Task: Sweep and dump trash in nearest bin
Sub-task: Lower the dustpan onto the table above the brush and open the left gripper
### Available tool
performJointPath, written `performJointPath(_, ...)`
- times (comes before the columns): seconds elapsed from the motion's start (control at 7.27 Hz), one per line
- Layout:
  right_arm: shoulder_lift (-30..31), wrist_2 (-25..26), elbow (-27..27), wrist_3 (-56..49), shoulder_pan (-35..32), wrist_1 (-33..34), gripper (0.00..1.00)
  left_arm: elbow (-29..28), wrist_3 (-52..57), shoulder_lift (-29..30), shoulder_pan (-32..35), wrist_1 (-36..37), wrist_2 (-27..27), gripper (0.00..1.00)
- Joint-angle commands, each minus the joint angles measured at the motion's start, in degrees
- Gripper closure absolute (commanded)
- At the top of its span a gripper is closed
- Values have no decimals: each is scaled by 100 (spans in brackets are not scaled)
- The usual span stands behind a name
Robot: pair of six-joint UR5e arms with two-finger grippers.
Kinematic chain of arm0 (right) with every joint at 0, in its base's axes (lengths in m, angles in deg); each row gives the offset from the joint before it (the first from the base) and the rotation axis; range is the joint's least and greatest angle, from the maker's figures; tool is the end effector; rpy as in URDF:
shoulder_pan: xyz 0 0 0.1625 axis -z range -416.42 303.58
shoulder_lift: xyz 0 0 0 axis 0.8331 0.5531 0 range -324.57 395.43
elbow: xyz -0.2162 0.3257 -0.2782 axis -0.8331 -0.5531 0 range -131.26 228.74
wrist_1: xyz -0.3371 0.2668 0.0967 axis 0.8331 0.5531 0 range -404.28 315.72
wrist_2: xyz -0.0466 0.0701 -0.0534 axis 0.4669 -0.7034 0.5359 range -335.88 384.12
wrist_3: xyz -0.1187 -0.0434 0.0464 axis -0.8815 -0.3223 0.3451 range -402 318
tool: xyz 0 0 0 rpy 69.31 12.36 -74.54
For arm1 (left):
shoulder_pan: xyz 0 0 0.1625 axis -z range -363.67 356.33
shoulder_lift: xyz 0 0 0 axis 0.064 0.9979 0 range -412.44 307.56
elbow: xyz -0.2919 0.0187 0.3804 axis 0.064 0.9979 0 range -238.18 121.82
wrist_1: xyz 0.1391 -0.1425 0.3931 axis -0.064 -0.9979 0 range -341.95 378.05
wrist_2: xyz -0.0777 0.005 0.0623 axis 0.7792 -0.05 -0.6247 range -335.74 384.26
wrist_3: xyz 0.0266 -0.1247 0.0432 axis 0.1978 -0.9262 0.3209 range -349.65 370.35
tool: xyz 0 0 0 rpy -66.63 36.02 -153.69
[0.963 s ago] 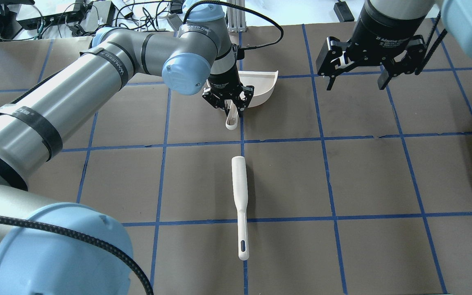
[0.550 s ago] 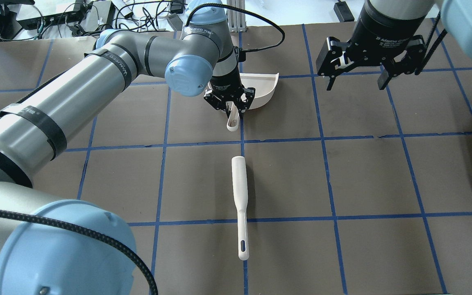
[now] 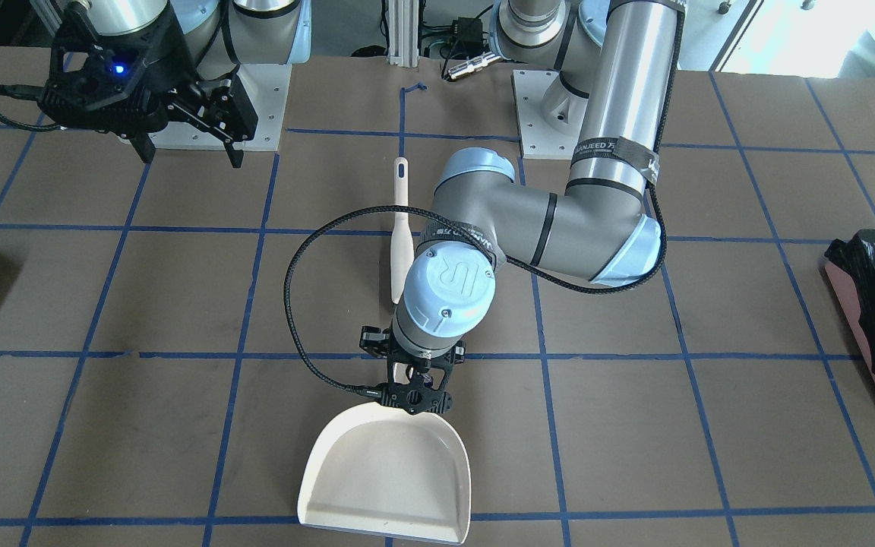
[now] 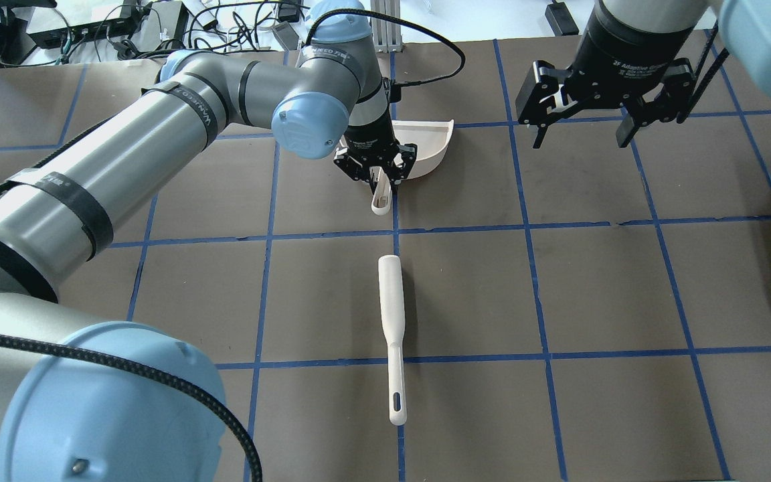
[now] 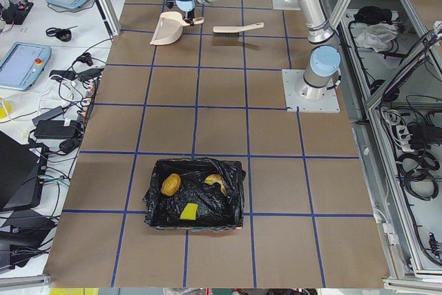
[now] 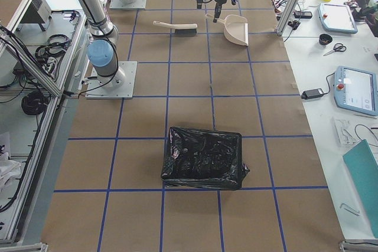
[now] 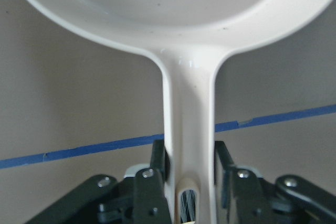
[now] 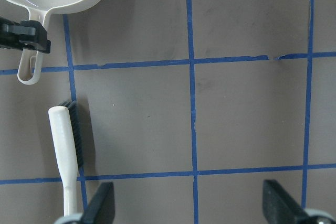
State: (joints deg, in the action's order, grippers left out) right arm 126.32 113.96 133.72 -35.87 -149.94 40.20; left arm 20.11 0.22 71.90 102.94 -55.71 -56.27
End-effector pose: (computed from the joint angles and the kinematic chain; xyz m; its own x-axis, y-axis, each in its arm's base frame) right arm 0.1648 -0.5019 0.5516 -0.9990 0.0456 -0.0036 0.0456 0.9989 -0.0064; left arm -0.3613 -0.6673 0.2540 -0.9856 0.0928 0.1414 0.1125 0.9840 0.1382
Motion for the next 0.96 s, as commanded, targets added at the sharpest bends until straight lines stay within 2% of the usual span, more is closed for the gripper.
performJointPath(0.0,-1,8,2,1,0,7,0,2,-60,20,0,1,3,52)
performJointPath(0.28,7,16,10,-16,0,33,0,11,-25,20,52,36,-15,1)
performJointPath(0.83,7,16,10,-16,-9,42,0,37,72,-392,9,106,-102,0)
